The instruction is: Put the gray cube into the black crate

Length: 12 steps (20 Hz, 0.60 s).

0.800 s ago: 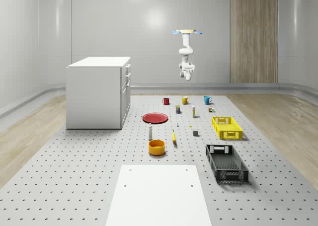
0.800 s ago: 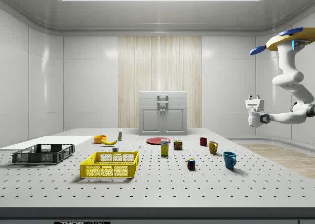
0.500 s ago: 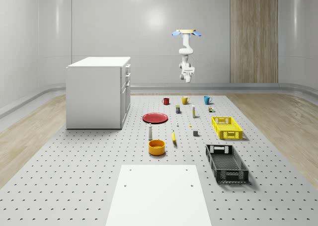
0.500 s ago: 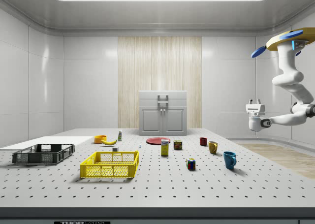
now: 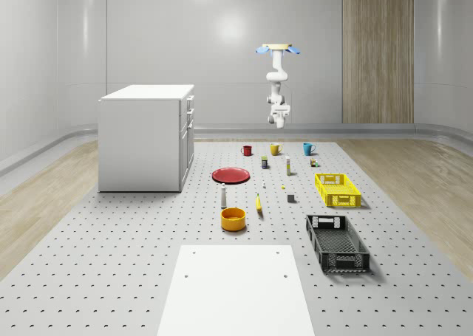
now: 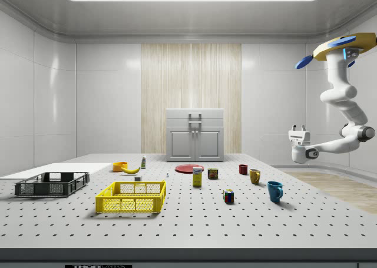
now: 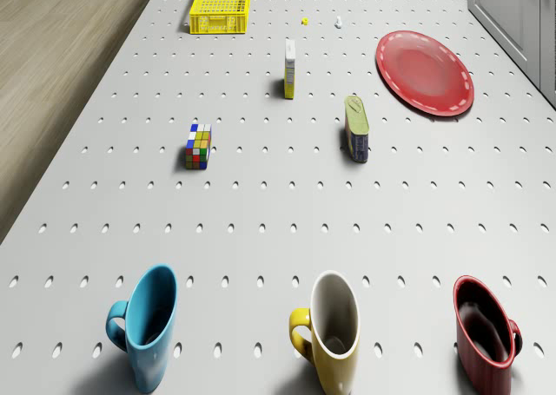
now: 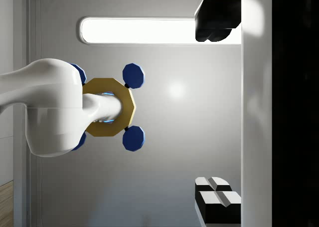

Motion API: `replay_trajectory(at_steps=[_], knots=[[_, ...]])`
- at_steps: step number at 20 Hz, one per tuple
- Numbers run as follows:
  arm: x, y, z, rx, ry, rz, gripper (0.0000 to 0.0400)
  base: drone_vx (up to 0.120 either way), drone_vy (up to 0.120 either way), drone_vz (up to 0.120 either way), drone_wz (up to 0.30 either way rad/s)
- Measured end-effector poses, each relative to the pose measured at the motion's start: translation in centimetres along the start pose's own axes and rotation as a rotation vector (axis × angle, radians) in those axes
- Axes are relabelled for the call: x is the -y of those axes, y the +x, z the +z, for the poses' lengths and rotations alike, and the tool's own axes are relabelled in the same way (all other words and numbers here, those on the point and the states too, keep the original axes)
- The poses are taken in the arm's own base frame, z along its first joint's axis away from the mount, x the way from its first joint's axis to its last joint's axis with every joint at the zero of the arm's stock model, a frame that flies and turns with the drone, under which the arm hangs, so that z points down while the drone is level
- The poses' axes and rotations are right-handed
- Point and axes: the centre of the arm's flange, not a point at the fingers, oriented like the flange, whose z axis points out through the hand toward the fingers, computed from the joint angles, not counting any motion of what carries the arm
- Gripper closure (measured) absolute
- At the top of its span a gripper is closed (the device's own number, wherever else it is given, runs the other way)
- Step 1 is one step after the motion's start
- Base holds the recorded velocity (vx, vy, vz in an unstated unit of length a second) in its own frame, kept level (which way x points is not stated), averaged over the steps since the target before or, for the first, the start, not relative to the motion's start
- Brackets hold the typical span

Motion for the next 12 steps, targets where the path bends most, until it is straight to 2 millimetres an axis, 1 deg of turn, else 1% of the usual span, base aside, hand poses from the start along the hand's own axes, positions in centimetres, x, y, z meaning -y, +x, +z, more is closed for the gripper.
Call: replay_trajectory(at_steps=[5, 12], knots=[[0.02, 0.02, -0.56, -0.003, 0.003, 0.0, 0.0, 0.12, 0.0, 0.0, 0.0], [0.01, 0.0, -0.77, -0.007, 0.006, 0.0, 0.0, 0.12, 0.0, 0.0, 0.0]])
